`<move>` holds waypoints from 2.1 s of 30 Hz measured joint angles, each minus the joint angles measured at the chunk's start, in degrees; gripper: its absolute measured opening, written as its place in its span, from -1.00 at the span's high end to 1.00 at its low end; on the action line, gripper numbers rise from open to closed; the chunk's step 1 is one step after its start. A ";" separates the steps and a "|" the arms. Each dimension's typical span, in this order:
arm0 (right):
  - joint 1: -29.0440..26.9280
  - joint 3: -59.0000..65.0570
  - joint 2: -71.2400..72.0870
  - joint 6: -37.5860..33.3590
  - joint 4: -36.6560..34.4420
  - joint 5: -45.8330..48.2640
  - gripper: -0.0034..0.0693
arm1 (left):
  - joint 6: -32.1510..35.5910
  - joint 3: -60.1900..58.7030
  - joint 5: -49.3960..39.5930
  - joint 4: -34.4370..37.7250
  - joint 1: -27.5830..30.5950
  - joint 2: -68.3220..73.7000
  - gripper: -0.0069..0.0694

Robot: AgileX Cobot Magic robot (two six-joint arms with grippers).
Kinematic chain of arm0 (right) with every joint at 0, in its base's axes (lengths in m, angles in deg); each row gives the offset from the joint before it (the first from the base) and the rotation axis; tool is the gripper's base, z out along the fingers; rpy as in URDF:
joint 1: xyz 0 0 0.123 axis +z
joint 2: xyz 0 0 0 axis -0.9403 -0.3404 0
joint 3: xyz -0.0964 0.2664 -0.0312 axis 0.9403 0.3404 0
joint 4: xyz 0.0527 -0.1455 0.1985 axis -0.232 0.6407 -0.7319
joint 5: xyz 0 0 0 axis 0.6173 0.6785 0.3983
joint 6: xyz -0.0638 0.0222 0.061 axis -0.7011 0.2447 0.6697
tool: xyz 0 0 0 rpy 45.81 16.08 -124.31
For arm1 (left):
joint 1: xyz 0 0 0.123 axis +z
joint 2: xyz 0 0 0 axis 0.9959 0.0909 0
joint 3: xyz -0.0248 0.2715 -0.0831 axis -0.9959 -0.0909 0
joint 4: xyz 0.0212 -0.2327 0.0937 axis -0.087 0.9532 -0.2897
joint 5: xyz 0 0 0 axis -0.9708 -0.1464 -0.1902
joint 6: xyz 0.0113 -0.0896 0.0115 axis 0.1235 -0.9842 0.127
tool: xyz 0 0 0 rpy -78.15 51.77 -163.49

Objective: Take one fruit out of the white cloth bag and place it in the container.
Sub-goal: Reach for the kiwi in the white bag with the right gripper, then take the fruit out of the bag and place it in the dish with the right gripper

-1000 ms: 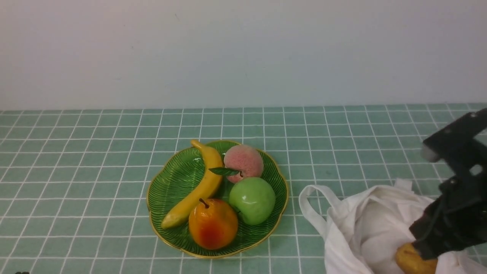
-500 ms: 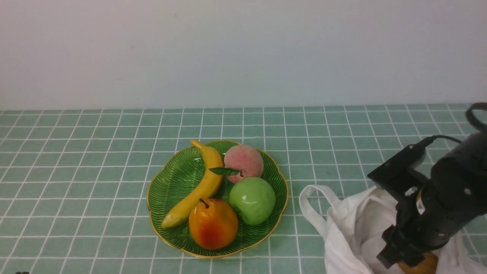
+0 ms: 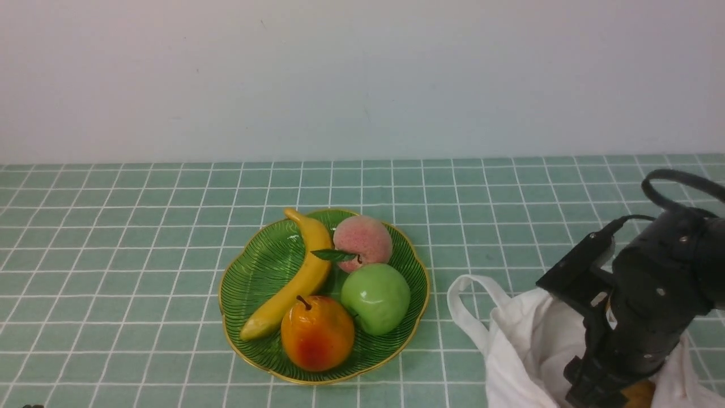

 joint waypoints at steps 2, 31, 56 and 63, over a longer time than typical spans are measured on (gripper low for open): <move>0.00 -0.05 -0.79 0.00 0.85 0.15 -0.45 | 0.00 0.00 0.00 0.00 0.00 0.00 0.84; 0.00 -8.19 19.90 0.30 -17.60 0.96 -0.20 | 0.00 0.00 0.00 0.00 0.00 0.00 0.84; 19.76 -47.20 -17.27 -19.13 -44.60 -8.43 -0.20 | 0.00 0.00 0.00 0.00 0.00 0.00 0.84; 19.76 -49.57 -24.47 -18.89 -44.54 -13.82 -0.20 | 0.00 0.00 0.00 0.00 0.00 0.00 0.84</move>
